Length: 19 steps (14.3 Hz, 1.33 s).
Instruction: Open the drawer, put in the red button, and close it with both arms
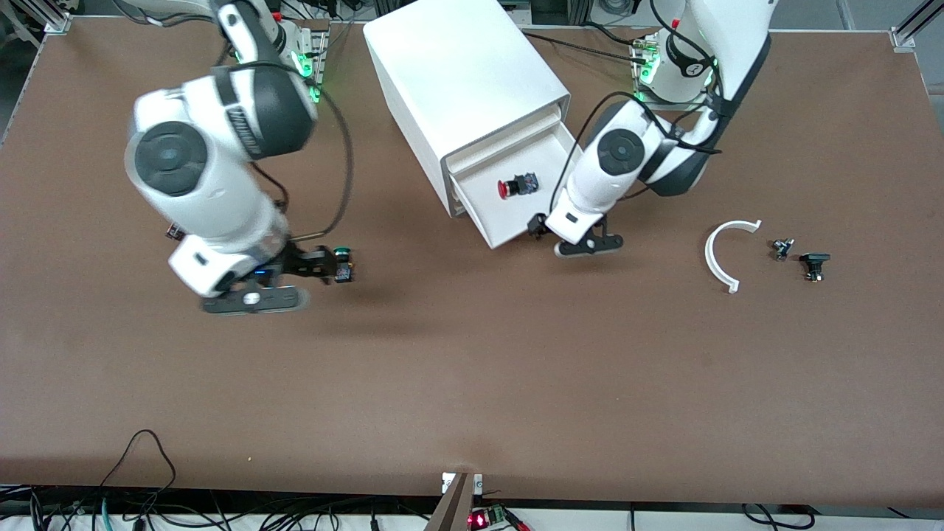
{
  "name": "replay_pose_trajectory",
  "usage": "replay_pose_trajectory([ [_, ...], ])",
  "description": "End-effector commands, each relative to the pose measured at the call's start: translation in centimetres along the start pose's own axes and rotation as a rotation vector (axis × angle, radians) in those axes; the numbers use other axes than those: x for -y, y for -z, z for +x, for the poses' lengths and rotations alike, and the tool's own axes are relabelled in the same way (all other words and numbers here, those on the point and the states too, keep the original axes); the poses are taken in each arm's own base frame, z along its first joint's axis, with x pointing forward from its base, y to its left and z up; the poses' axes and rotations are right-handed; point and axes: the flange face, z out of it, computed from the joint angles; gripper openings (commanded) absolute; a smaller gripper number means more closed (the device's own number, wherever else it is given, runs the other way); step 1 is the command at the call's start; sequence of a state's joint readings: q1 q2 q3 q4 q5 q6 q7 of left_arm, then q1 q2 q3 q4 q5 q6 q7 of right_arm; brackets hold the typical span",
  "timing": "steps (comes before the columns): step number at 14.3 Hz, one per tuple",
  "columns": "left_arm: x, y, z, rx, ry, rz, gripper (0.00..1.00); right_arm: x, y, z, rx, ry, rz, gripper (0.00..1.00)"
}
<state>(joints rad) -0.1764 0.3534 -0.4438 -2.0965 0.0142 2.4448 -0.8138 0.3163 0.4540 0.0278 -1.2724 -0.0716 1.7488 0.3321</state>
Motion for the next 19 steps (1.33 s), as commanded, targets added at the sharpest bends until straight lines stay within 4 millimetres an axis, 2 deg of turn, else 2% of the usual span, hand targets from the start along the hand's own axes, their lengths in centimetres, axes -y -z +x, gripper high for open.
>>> replay_pose_trajectory([
  [1,-2.0,1.4,-4.8,0.005,0.072,-0.015,1.0,-8.8,4.0,-1.0,0.005,-0.149,-0.012,1.0],
  [3,-2.9,1.2,-7.1,0.017,0.104,-0.008,1.0,-13.3,5.7,-0.9,-0.018,-0.22,0.001,1.0],
  [6,-4.6,0.3,-11.1,0.046,0.144,0.004,1.0,-15.5,7.0,-2.0,-0.024,-0.248,0.001,1.0],
  [8,-4.8,0.3,-11.5,0.049,0.154,0.004,1.0,-17.2,6.9,-3.3,-0.008,-0.213,-0.01,1.0],
  [11,-4.4,0.7,-10.5,0.034,0.139,0.001,1.0,-22.3,5.8,-3.5,0.021,-0.093,-0.041,1.0],
  [12,-3.4,1.6,-8.4,0.013,0.173,-0.009,1.0,-23.3,5.4,-3.8,0.039,-0.072,-0.046,1.0],
  [14,0.1,5.9,-1.5,-0.081,0.274,-0.053,1.0,-23.9,5.1,-4.8,0.049,-0.075,-0.037,1.0],
  [16,4.8,10.5,4.6,-0.177,0.26,-0.077,1.0,-23.9,5.2,-5.4,0.062,-0.072,-0.033,1.0],
  [17,7.2,12.4,6.6,-0.216,0.206,-0.074,1.0,-23.3,5.2,-5.5,0.063,-0.063,-0.032,1.0],
  [19,11.5,15.4,9.4,-0.274,0.094,-0.054,1.0,-23.3,5.4,-6.0,0.078,-0.067,-0.027,1.0],
])
